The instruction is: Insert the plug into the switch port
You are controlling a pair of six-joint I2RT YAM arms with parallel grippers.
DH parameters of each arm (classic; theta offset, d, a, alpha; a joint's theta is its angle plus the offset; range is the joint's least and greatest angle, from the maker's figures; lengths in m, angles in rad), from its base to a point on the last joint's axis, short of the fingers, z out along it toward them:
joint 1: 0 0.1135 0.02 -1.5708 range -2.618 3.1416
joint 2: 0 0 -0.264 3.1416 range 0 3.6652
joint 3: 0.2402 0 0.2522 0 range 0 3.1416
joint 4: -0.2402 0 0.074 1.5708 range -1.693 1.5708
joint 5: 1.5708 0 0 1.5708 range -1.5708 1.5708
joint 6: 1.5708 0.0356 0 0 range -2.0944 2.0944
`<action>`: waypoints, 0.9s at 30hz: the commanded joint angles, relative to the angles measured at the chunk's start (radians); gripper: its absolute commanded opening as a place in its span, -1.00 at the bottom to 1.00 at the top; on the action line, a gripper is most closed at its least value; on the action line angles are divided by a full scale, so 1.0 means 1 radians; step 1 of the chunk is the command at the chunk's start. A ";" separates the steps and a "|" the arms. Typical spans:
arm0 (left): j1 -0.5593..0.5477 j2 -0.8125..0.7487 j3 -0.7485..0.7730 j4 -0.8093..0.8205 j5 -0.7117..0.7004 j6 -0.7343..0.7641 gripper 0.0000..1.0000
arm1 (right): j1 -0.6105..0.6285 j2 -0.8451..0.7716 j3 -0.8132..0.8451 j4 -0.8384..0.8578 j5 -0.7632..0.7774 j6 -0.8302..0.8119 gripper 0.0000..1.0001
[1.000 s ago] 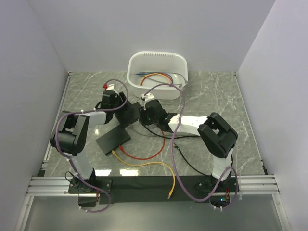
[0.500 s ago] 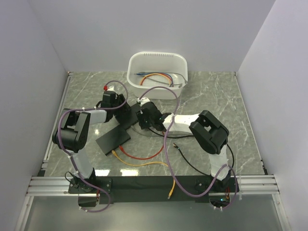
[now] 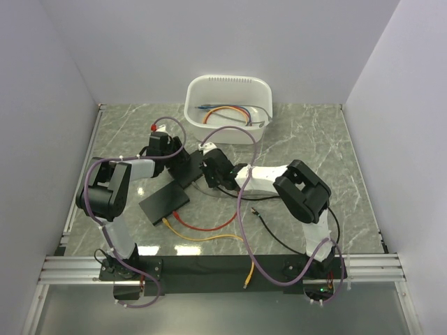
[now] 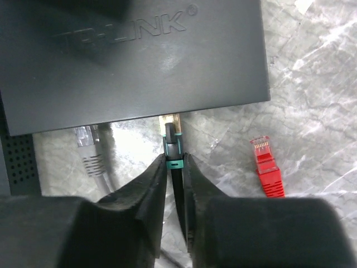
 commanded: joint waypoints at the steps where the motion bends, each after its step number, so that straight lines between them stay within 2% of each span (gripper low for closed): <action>1: -0.008 0.022 0.000 -0.060 0.038 0.005 0.15 | 0.006 0.018 0.045 -0.011 0.035 -0.014 -0.63; 2: -0.008 0.027 0.002 -0.061 0.039 0.007 0.15 | 0.006 0.021 0.047 -0.009 0.032 -0.015 -0.73; 6: -0.008 0.031 0.004 -0.056 0.055 0.007 0.15 | 0.006 0.031 0.056 -0.009 0.032 -0.019 -0.85; 27: -0.010 0.119 0.008 0.154 0.237 0.051 0.14 | 0.005 0.057 0.151 -0.063 0.066 -0.150 -0.94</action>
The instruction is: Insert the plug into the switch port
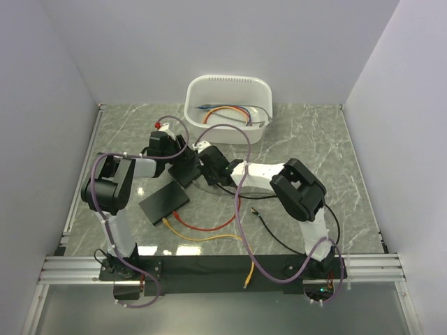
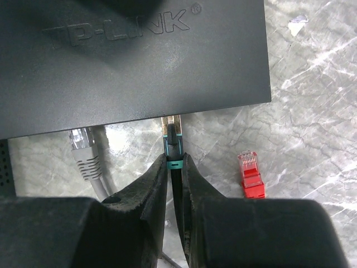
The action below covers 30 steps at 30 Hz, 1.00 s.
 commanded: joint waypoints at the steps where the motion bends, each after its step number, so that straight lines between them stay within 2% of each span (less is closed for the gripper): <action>1: -0.019 0.054 0.005 -0.006 0.122 0.010 0.13 | 0.002 0.009 0.047 0.043 0.038 -0.041 -0.94; 12: -0.031 0.089 -0.029 0.048 0.192 0.010 0.09 | -0.009 0.007 0.090 0.038 0.034 -0.099 -0.97; 20: -0.099 0.094 -0.052 0.032 0.152 0.032 0.08 | -0.018 -0.002 0.124 0.075 0.015 -0.104 -1.00; 25: -0.122 0.098 -0.119 0.112 0.183 0.003 0.09 | -0.038 -0.020 0.086 0.139 -0.023 -0.104 -1.00; 30: -0.151 0.086 -0.136 0.084 0.136 0.016 0.09 | -0.038 -0.065 0.027 0.199 -0.069 -0.131 -1.00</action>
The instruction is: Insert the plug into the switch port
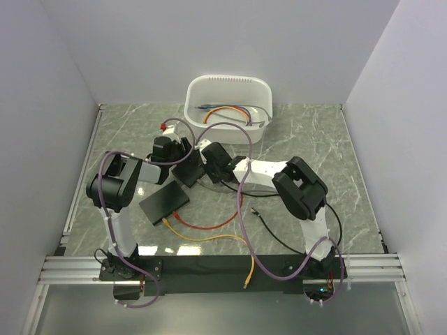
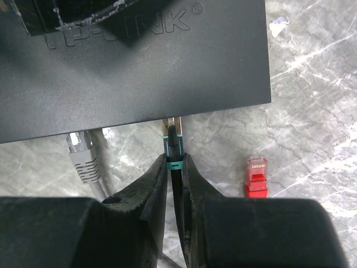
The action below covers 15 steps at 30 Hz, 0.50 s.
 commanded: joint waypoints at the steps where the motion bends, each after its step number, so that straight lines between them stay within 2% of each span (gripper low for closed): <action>1: -0.114 0.037 -0.058 -0.189 0.128 -0.034 0.08 | -0.005 -0.072 -0.005 0.267 -0.061 -0.033 -1.00; 9: -0.189 0.067 -0.019 -0.226 0.136 0.001 0.08 | -0.004 -0.159 -0.049 0.304 -0.166 -0.086 -1.00; 15: -0.277 0.069 -0.047 -0.220 0.121 -0.026 0.07 | 0.030 -0.204 -0.078 0.307 -0.158 -0.074 -1.00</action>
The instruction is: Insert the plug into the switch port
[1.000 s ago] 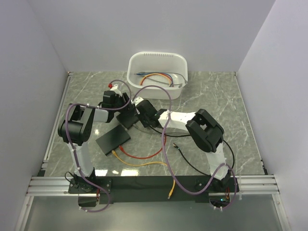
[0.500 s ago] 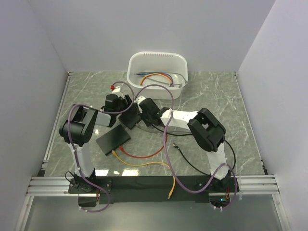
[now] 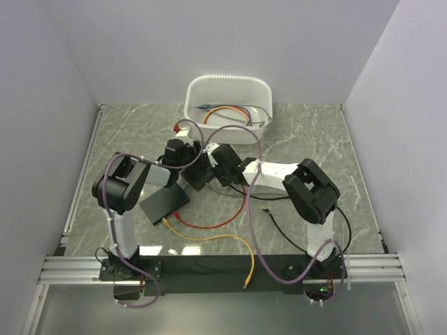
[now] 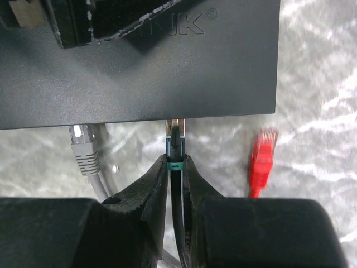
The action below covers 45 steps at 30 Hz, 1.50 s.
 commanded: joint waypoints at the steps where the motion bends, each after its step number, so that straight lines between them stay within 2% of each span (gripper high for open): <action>1: -0.176 0.065 -0.072 -0.198 0.204 -0.072 0.07 | 0.074 -0.114 0.009 0.326 -0.091 -0.010 -1.00; 9: -0.262 0.084 -0.124 -0.156 0.209 -0.132 0.07 | 0.105 -0.119 -0.130 0.461 0.041 0.102 -1.00; 14: -0.311 0.092 -0.201 -0.070 0.207 -0.181 0.08 | 0.107 -0.120 -0.167 0.622 0.099 0.118 -1.00; 20: -0.382 0.130 -0.256 -0.016 0.189 -0.232 0.08 | 0.108 -0.070 -0.089 0.745 0.005 0.101 -1.00; 22: -0.402 0.131 -0.270 -0.002 0.171 -0.241 0.08 | 0.120 -0.057 0.004 0.692 -0.039 0.083 -1.00; 26: -0.403 0.112 -0.284 -0.016 0.128 -0.262 0.08 | 0.147 -0.047 0.070 0.609 -0.014 0.024 -0.99; 28: -0.403 0.097 -0.266 -0.090 0.086 -0.268 0.11 | 0.147 -0.073 0.028 0.597 0.001 0.038 -0.81; 29: -0.402 0.092 -0.257 -0.123 0.022 -0.274 0.12 | 0.148 -0.088 0.003 0.597 0.009 0.047 -0.72; 30: -0.402 0.080 -0.249 -0.146 -0.001 -0.287 0.12 | 0.148 -0.100 -0.023 0.597 0.026 0.074 -0.50; 32: -0.399 0.069 -0.221 -0.204 -0.038 -0.296 0.16 | 0.148 -0.148 -0.115 0.595 0.059 0.110 -0.31; 39: -0.368 -0.035 -0.138 -0.393 -0.193 -0.311 0.24 | 0.205 -0.339 -0.435 0.555 0.220 0.265 0.02; 45: -0.333 -0.136 -0.036 -0.577 -0.285 -0.311 0.25 | 0.318 -0.482 -0.463 0.411 0.414 0.363 0.06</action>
